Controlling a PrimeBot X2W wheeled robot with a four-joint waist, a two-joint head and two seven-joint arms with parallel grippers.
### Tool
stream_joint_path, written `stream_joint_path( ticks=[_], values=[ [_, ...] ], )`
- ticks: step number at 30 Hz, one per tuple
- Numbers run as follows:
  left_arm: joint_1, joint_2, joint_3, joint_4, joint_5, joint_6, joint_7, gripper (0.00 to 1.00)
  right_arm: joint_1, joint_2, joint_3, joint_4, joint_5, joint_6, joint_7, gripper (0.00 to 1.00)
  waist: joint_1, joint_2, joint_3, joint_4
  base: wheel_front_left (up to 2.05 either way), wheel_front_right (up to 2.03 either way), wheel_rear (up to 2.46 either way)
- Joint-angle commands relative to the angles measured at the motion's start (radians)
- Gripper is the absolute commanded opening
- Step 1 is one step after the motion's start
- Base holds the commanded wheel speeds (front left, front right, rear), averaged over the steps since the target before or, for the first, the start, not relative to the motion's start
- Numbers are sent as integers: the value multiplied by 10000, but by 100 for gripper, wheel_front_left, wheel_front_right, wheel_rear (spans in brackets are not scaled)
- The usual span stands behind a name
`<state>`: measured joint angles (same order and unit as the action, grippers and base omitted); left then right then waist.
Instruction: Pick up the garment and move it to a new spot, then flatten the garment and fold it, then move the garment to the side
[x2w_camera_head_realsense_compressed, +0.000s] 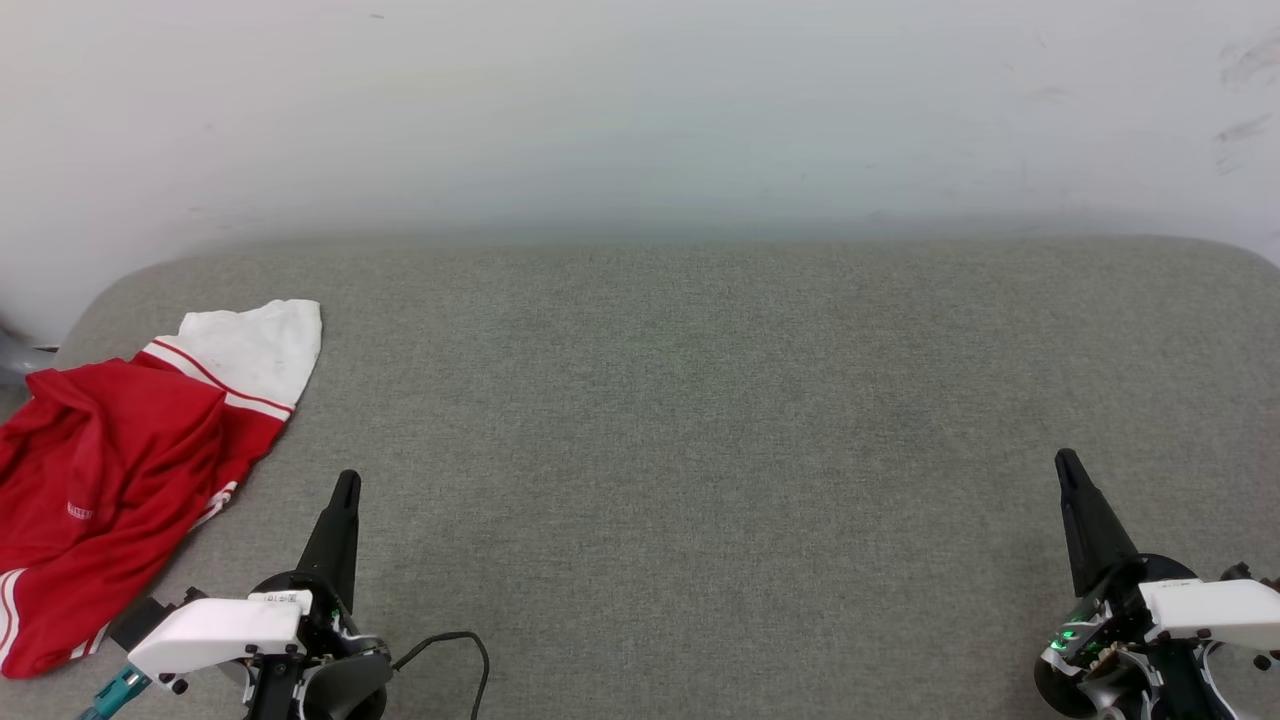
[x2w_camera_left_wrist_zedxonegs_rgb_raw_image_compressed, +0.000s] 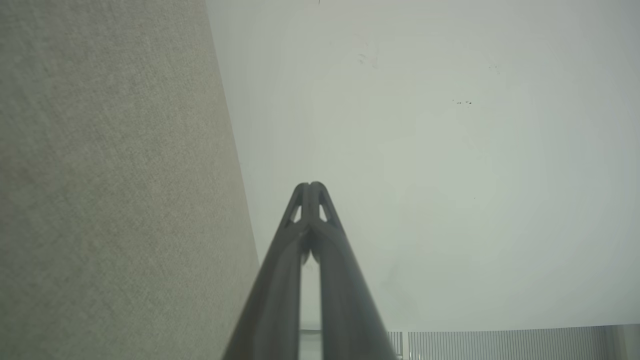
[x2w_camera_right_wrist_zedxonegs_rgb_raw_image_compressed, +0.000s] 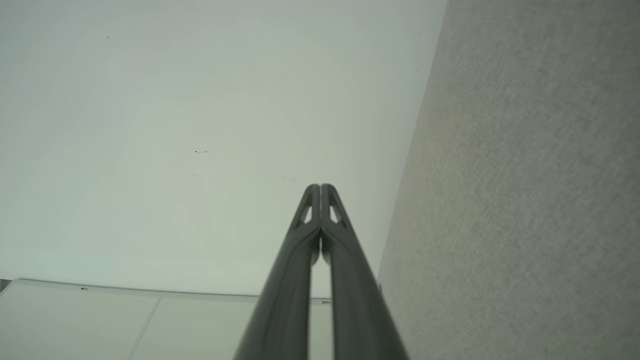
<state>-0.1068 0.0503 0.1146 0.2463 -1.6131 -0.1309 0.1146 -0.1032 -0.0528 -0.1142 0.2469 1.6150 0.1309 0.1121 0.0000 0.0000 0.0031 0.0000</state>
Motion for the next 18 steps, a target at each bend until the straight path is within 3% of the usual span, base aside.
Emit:
stream_joint_path(
  ticks=[1,18],
  values=[
    [-60,-27,22,-11,3,-28,20,0,-134,41,-7,15,-57,-3,28,0,0,0,0,0,0,0,0],
    [-60,-27,22,-11,3,-28,19,0,-134,41,-3,14,-53,-3,24,0,0,0,0,0,0,0,0]
  ],
)
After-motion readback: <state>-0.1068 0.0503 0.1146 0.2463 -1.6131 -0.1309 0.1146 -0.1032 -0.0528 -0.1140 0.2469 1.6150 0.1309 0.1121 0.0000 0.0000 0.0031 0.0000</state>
